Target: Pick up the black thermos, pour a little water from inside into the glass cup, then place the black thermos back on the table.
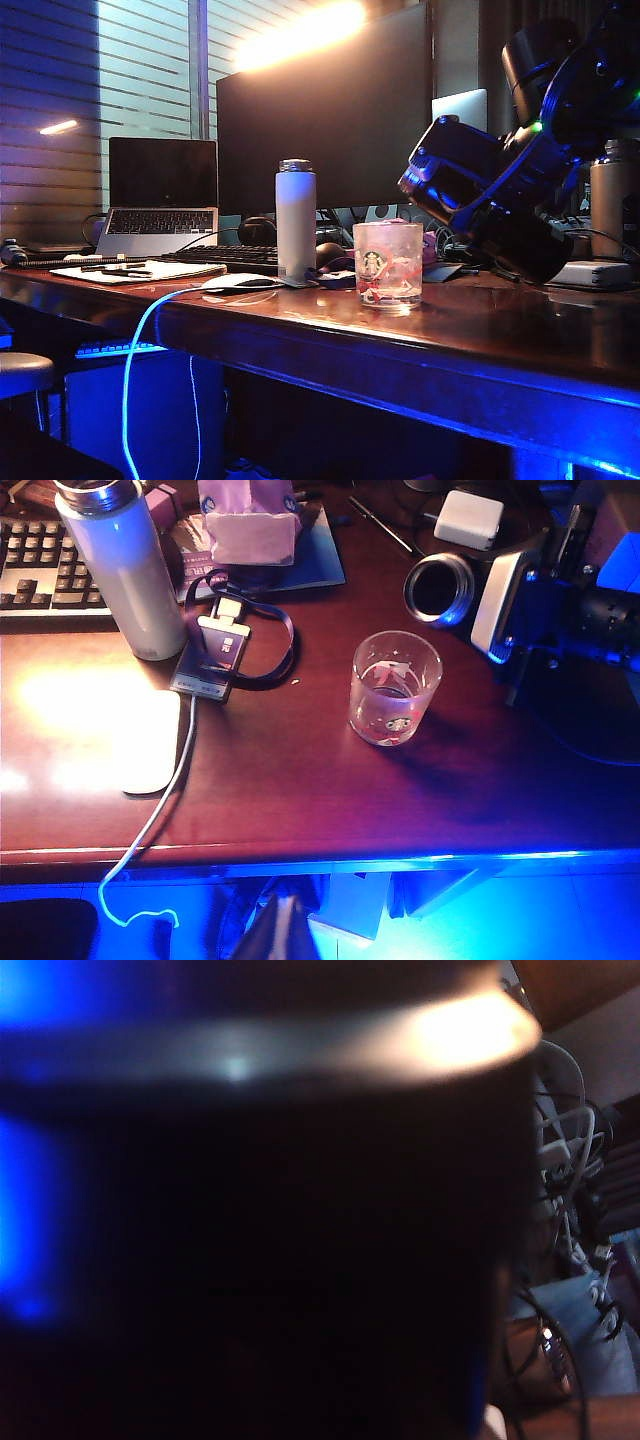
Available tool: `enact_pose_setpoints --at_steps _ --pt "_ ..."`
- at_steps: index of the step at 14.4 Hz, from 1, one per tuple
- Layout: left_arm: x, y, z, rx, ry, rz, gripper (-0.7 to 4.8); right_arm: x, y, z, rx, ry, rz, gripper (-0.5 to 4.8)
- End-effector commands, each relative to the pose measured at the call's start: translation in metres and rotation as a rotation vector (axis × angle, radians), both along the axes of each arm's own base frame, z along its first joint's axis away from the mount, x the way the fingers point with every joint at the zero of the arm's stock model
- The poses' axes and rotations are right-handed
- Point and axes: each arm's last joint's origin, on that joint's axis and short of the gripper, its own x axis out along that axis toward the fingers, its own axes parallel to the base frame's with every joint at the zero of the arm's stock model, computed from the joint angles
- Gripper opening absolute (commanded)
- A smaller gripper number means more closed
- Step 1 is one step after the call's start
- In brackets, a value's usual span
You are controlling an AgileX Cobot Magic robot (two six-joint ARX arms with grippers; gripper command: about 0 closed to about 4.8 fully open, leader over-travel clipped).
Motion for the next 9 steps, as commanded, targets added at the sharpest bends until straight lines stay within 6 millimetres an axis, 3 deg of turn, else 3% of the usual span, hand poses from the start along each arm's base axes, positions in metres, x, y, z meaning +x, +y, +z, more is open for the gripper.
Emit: enact_pose_setpoints --at_steps 1,9 --pt "0.000 0.000 0.003 -0.008 -0.016 -0.003 -0.02 0.005 0.006 0.011 -0.076 -0.070 0.005 0.09" --pt "0.000 0.000 0.002 -0.008 -0.015 -0.004 -0.02 0.017 0.012 0.021 -0.311 -0.077 0.013 0.13"
